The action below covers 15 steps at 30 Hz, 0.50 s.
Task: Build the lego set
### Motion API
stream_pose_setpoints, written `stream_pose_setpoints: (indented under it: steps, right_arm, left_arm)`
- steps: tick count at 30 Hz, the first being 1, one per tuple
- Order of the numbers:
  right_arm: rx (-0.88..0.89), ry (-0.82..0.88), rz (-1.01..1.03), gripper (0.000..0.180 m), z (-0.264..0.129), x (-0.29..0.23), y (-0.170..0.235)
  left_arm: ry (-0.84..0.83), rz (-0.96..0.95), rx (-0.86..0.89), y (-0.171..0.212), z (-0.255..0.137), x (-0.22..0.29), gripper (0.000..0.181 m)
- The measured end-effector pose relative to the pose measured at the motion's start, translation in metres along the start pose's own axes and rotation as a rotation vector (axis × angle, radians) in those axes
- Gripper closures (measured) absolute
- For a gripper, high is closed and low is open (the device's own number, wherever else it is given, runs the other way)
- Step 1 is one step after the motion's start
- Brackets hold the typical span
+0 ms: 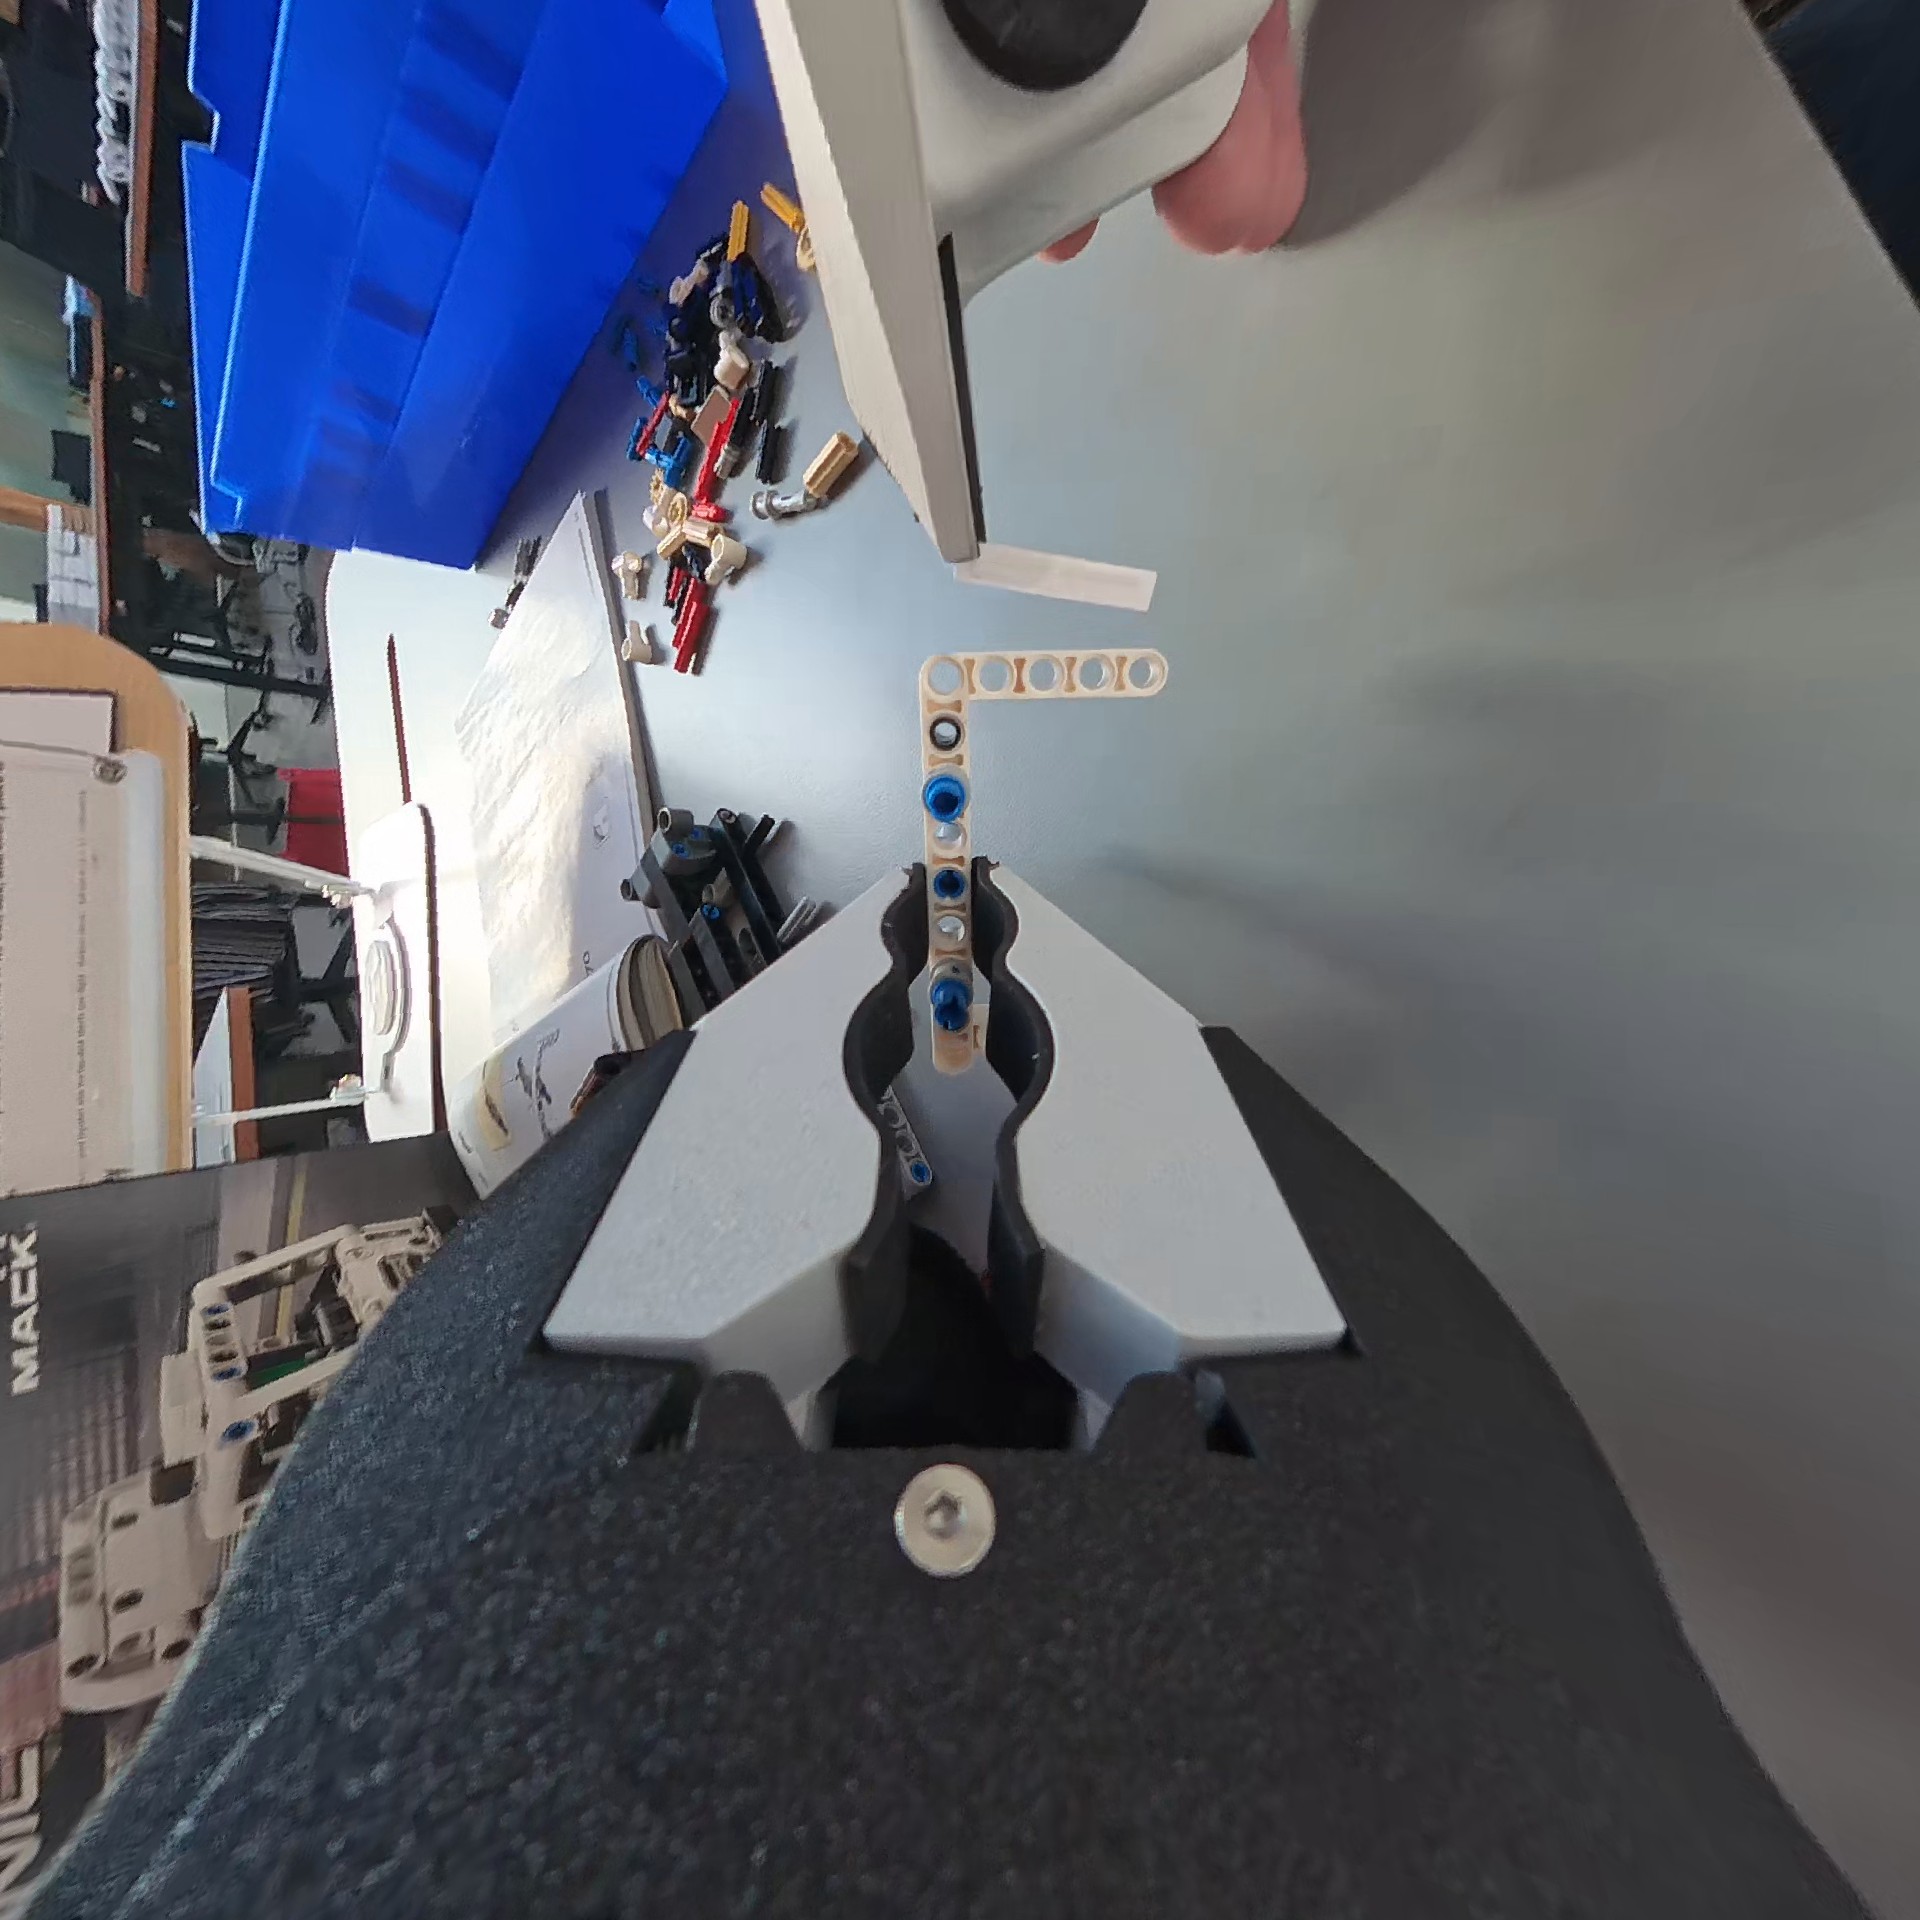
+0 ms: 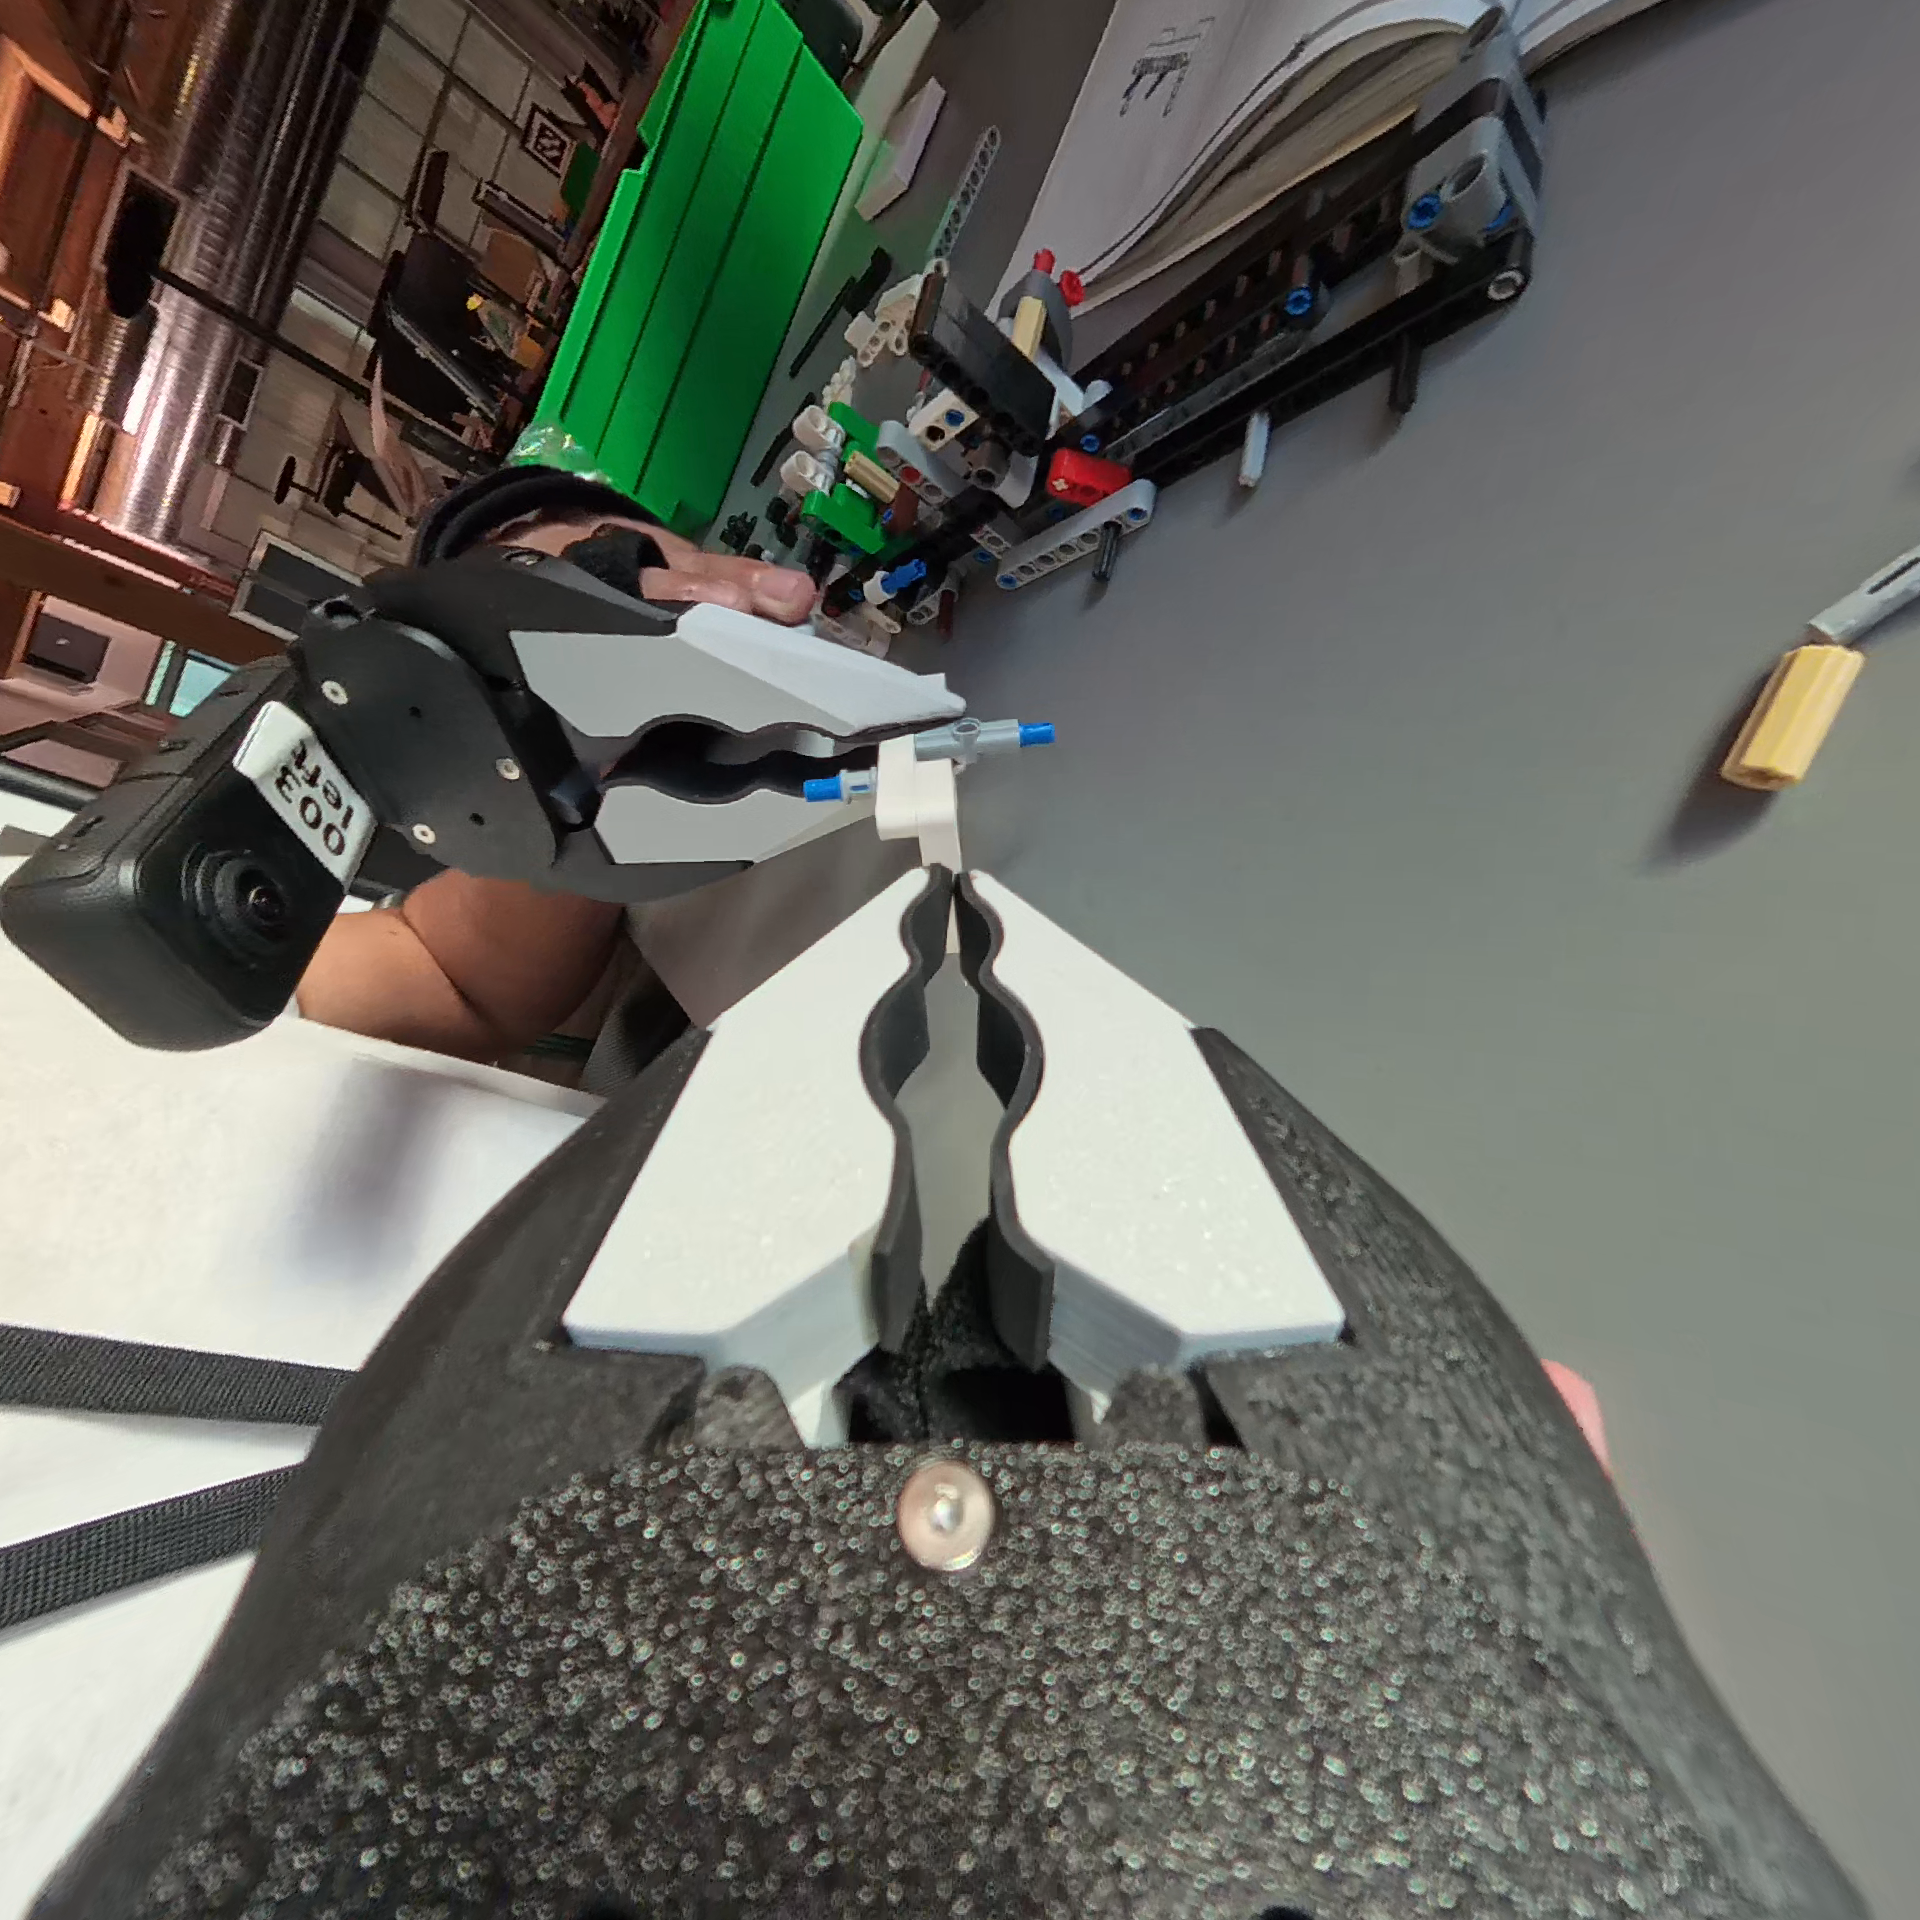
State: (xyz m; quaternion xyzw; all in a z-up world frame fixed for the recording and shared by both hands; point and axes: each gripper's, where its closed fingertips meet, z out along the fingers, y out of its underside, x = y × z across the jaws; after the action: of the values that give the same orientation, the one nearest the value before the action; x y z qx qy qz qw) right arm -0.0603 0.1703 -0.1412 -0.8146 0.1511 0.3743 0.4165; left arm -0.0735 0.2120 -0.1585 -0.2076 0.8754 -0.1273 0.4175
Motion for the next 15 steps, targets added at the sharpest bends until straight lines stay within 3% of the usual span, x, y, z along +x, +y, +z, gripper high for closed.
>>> stream_pose_setpoints:
  steps: [7,11,15]
  right_arm:
    - [0.258,0.290,-0.194,0.176,-0.012,0.002,-0.020]
    - [0.409,0.436,-0.363,0.178,-0.022,-0.005,-0.033]
    - [0.504,0.401,-0.284,0.177,-0.026,-0.016,-0.035]
  left_arm:
    - [-0.271,-0.118,-0.115,0.004,-0.007,-0.018,0.176]
    - [-0.480,-0.078,-0.156,0.000,-0.015,-0.032,0.177]
    - [-0.595,0.022,-0.175,-0.003,-0.023,-0.038,0.176]
